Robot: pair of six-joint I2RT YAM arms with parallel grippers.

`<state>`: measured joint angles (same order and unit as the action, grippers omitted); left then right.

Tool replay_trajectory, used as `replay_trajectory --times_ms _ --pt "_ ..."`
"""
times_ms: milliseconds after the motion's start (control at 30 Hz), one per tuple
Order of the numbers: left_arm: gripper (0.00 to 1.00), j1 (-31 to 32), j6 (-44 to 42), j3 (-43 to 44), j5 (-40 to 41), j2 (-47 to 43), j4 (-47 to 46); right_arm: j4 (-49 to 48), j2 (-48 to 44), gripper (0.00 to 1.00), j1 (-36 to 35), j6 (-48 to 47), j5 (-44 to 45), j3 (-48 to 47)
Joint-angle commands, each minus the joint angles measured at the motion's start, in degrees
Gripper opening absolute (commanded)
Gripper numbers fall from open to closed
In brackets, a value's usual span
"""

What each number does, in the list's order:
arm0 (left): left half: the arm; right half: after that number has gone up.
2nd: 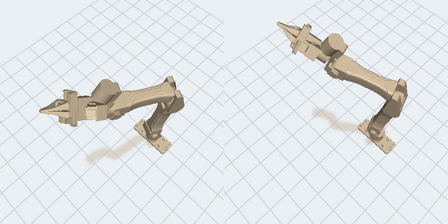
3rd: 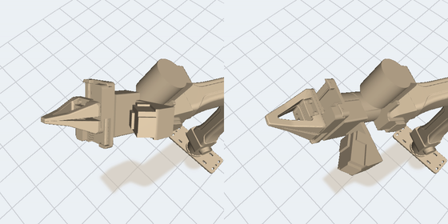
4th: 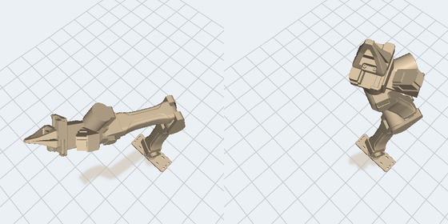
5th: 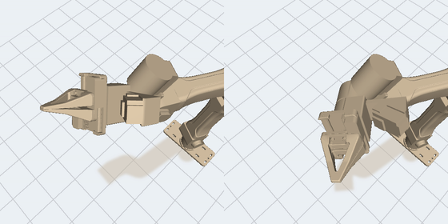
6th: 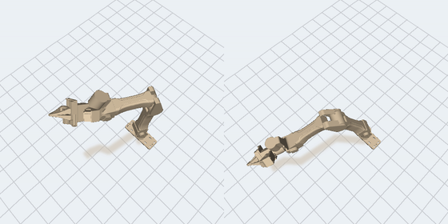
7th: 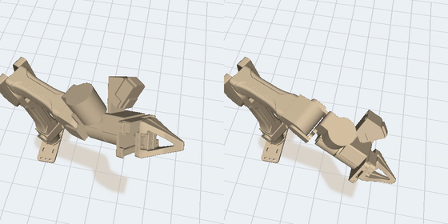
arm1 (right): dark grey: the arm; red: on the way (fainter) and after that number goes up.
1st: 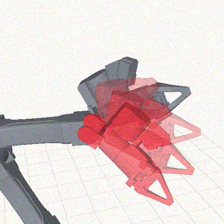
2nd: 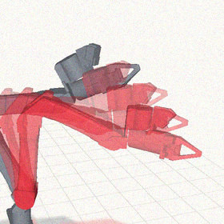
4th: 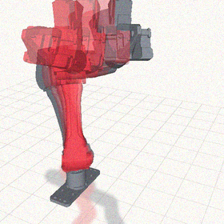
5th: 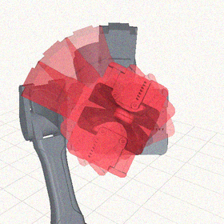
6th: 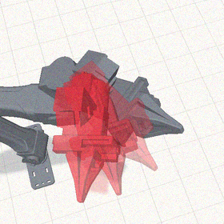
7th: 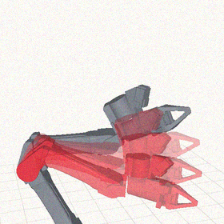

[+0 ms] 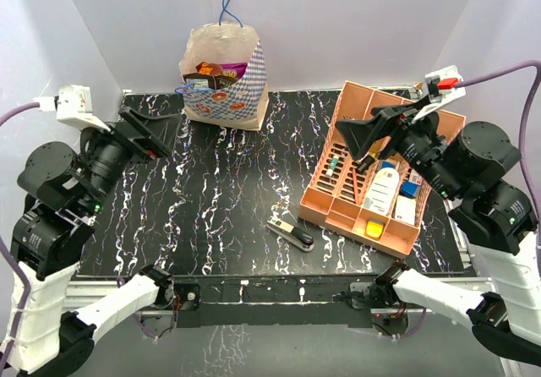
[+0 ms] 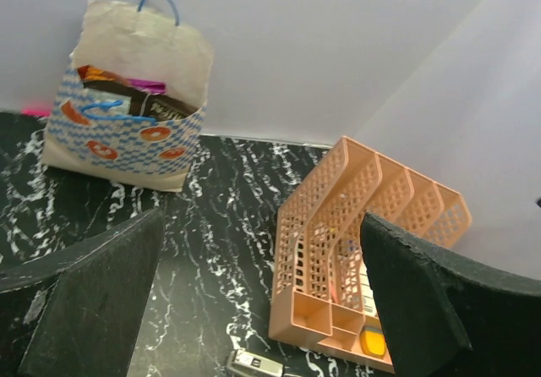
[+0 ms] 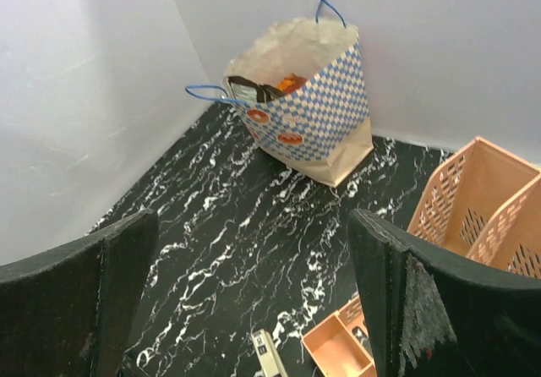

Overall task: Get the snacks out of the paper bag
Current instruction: Move the paper bag to the center of the board.

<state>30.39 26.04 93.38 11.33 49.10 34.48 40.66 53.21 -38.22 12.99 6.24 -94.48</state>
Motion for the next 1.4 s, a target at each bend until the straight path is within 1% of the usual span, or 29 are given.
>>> replay_trajectory --times_ms 0,167,300,433,533,633,700,833,933,1033,1133,1200,1267,1367 --pt "0.98 -3.89 0.18 -3.75 -0.75 -0.86 -1.97 -0.72 -0.78 0.98 1.62 1.95 1.56 2.50" --pt "0.98 -8.90 1.47 -9.54 -2.50 -1.07 -2.85 -0.73 -0.94 0.98 3.65 3.90 2.00 6.73" --pt "0.98 -12.39 4.66 -12.62 -4.59 0.60 -1.88 -1.84 -1.48 0.98 5.14 4.74 -0.20 10.98" --pt "0.98 -15.06 10.07 -15.13 -7.27 3.33 -1.31 -3.17 -1.98 0.98 6.26 5.93 -1.48 15.36" --pt "0.98 -16.85 16.57 -17.98 -6.67 4.12 -1.85 -4.00 -2.38 0.98 6.87 6.69 -2.38 18.25" --pt "0.98 -19.08 21.63 -21.25 -7.56 4.52 -4.57 -5.64 -3.17 0.98 7.29 7.50 -3.82 21.47" --pt "0.98 -20.55 24.79 -23.27 -9.79 5.60 -7.19 -6.69 -3.62 0.98 7.53 8.08 -4.70 23.52" --pt "0.98 -23.13 30.06 -24.35 -16.59 10.48 -12.19 -8.27 -3.76 0.98 7.76 10.16 -5.17 27.29" --pt "0.98 -24.61 31.72 -24.47 -20.05 14.77 -18.68 -9.27 -2.97 0.98 7.87 11.57 -6.74 29.80" --pt "0.98 -27.72 29.39 -22.19 -22.83 20.42 -23.57 -9.87 -2.41 0.98 7.94 13.09 -8.31 31.85" --pt "0.98 -30.98 25.66 -16.39 -24.28 27.18 -21.60 -10.44 -2.43 0.98 7.97 13.68 -10.15 32.98" --pt "0.98 -32.40 19.70 -12.31 -24.20 31.51 -20.96 -10.42 -2.80 0.98 8.01 13.67 -10.42 33.31" --pt "0.98 -32.93 13.71 -11.32 -24.64 33.82 -24.83 -10.51 -3.59 0.98 8.04 13.04 -9.83 33.65" --pt "0.98 -33.57 3.85 -13.15 -30.70 35.50 -34.67 -10.53 -4.69 0.98 8.03 12.14 -9.02 33.79"
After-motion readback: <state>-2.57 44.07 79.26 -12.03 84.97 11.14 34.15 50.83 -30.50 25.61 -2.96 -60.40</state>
